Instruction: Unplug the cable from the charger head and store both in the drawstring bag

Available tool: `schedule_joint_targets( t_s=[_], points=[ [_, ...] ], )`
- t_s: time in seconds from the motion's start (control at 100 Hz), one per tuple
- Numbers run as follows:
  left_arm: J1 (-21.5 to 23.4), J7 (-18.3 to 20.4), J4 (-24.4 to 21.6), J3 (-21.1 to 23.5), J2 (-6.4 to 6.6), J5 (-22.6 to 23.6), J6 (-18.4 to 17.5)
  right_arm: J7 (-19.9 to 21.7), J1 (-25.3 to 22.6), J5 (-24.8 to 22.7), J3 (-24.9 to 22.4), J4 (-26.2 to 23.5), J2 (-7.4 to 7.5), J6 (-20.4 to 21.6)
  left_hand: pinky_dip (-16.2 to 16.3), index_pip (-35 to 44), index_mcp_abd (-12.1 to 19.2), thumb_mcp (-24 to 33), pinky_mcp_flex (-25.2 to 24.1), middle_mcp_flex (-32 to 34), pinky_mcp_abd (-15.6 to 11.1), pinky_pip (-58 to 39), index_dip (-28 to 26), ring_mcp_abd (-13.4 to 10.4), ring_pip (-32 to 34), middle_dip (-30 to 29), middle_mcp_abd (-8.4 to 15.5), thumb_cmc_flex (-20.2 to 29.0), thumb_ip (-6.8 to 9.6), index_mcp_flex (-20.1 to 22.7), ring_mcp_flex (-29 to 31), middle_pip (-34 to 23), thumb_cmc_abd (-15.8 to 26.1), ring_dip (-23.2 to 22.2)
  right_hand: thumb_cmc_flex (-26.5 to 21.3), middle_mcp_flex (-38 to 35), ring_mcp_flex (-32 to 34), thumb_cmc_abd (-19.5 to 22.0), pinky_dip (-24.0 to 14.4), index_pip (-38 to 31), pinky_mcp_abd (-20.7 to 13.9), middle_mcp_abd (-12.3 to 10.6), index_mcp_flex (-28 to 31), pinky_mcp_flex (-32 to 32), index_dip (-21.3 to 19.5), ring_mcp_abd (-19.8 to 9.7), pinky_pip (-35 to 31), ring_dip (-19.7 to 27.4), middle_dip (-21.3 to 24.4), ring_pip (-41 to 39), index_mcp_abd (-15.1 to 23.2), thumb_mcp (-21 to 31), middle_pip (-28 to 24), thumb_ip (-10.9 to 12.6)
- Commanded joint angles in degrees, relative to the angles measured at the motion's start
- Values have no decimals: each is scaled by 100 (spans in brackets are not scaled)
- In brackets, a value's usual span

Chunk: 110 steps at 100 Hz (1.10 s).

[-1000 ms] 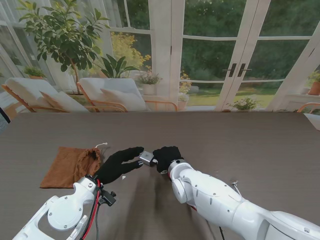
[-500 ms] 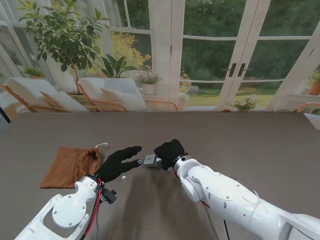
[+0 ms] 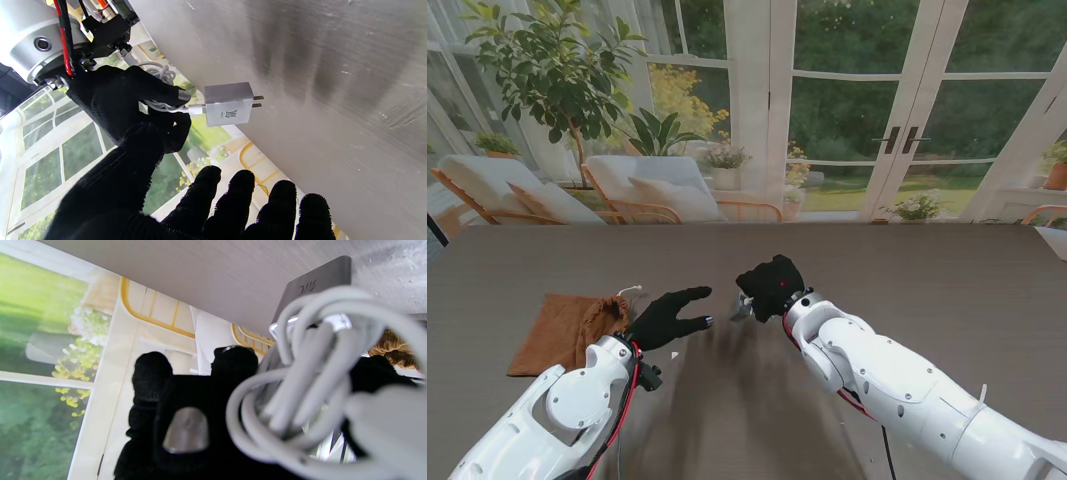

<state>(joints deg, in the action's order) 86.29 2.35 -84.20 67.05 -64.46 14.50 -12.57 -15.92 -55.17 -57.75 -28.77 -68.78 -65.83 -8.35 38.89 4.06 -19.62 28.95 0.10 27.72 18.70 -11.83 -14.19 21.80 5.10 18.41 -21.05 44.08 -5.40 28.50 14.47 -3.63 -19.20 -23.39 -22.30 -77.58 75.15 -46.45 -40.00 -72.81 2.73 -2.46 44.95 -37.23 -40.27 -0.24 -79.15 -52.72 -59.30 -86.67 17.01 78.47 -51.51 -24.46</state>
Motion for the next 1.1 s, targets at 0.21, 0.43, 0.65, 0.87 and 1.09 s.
schedule_joint_targets(
  t_s=[0.21, 0.43, 0.65, 0.87, 1.09],
  points=[
    [-501, 157, 454, -248, -35, -21, -210, -11, -220, -404, -399, -465, 164, 330, -130, -270, 177, 220, -182, -418, -405, 248, 180, -356, -154, -143, 375, -215, 58, -500, -316, 107, -280, 144, -91, -469, 32, -91, -267, -117, -249, -120, 241, -2502, -81, -390, -354, -144, -86, -276, 433, 818, -282, 133],
    [-932, 45, 874, -552, -99, -50, -464, -96, -501, -674, -796, -895, 250, 514, -198, -451, 556, 272, -252, -742, -481, 292, 345, -453, -190, -244, 667, -350, 22, -1016, -443, 183, -385, 226, -81, -468, 30, -103, -294, -132, -283, -123, 256, -2513, -65, -406, -392, -170, -61, -300, 446, 831, -313, 138],
    [-1263, 28, 1186, -786, -147, -159, -779, -127, -725, -816, -1059, -1231, 288, 614, -255, -484, 1364, 281, -275, -792, -527, 308, 587, -560, -192, -308, 872, -493, -7, -1295, -489, 154, -595, 287, -89, -460, 31, -107, -305, -158, -285, -124, 226, -2515, -51, -416, -405, -181, -34, -302, 424, 832, -308, 139],
    [-1388, 173, 1290, -907, -135, -314, -1083, -132, -806, -857, -1135, -1361, 295, 642, -342, -120, 1432, 535, -237, -660, -495, 320, 420, -578, -175, -297, 921, -690, -49, -826, -406, 83, -939, 331, -92, -461, 31, -114, -313, -181, -288, -127, 221, -2521, -24, -412, -413, -192, -12, -304, 418, 831, -312, 140],
    [-1572, 179, 1494, -1075, -180, -439, -1213, -197, -845, -844, -1132, -1411, 280, 636, -376, 145, 1091, 678, -167, -512, -436, 295, 111, -530, -124, -222, 874, -697, -67, -497, -278, 0, -1009, 305, -95, -459, 31, -128, -320, -204, -297, -130, 202, -2527, -1, -409, -428, -199, 9, -303, 396, 835, -307, 144]
  ],
)
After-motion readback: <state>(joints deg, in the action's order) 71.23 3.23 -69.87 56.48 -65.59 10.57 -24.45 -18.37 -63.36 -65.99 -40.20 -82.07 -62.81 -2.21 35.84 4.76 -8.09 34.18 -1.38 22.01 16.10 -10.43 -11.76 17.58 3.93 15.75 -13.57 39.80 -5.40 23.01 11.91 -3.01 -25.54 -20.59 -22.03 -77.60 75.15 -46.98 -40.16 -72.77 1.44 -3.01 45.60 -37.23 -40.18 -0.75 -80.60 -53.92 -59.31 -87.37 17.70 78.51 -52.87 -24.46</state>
